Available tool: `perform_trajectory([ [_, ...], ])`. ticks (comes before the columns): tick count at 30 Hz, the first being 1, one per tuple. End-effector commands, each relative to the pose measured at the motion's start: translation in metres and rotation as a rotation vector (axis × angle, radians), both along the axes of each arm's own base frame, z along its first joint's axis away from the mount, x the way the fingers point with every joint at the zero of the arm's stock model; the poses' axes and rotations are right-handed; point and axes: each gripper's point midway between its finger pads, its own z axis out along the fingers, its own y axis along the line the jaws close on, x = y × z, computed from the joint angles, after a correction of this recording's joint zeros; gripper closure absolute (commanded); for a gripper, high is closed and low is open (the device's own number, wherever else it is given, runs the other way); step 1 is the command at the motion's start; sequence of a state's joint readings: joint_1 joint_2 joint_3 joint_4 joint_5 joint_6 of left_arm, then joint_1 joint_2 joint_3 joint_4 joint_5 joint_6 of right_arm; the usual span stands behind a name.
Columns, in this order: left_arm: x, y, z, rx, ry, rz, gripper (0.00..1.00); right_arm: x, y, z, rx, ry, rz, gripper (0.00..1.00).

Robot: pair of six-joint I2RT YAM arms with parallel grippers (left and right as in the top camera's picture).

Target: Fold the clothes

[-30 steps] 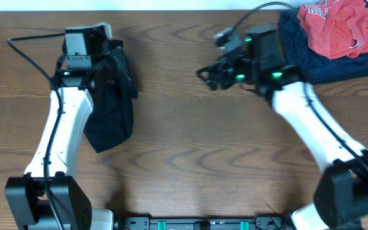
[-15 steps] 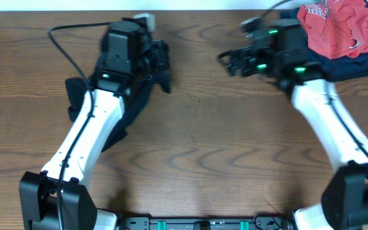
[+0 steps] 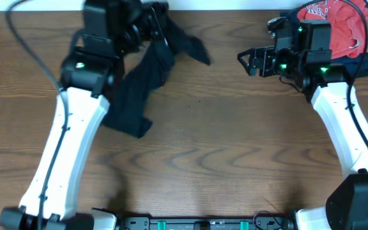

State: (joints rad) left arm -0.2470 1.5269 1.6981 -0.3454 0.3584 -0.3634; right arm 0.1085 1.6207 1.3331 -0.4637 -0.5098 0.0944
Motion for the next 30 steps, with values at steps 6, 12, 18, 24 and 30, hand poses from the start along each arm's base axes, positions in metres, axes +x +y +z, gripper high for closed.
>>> perform_trajectory([
  [6, 0.0, 0.043, 0.085, -0.012, -0.245, 0.194, 0.94, -0.029, 0.074, 0.009, 0.017, -0.028, 0.201, 0.14],
  [12, 0.008, 0.055, 0.086, -0.001, -0.262, 0.27, 0.94, -0.059, 0.135, 0.017, 0.046, -0.055, 0.338, 0.16],
  [18, 0.017, 0.06, 0.073, 0.045, -0.24, 0.308, 0.94, -0.084, 0.174, 0.027, 0.085, -0.088, 0.456, 0.16],
  [24, 0.032, 0.062, 0.054, 0.074, -0.2, 0.33, 0.94, -0.109, 0.21, 0.029, 0.082, -0.117, 0.539, 0.15],
  [30, 0.025, 0.063, 0.06, 0.071, -0.209, 0.331, 0.94, -0.086, 0.225, -0.014, -0.109, -0.139, 0.337, 0.16],
])
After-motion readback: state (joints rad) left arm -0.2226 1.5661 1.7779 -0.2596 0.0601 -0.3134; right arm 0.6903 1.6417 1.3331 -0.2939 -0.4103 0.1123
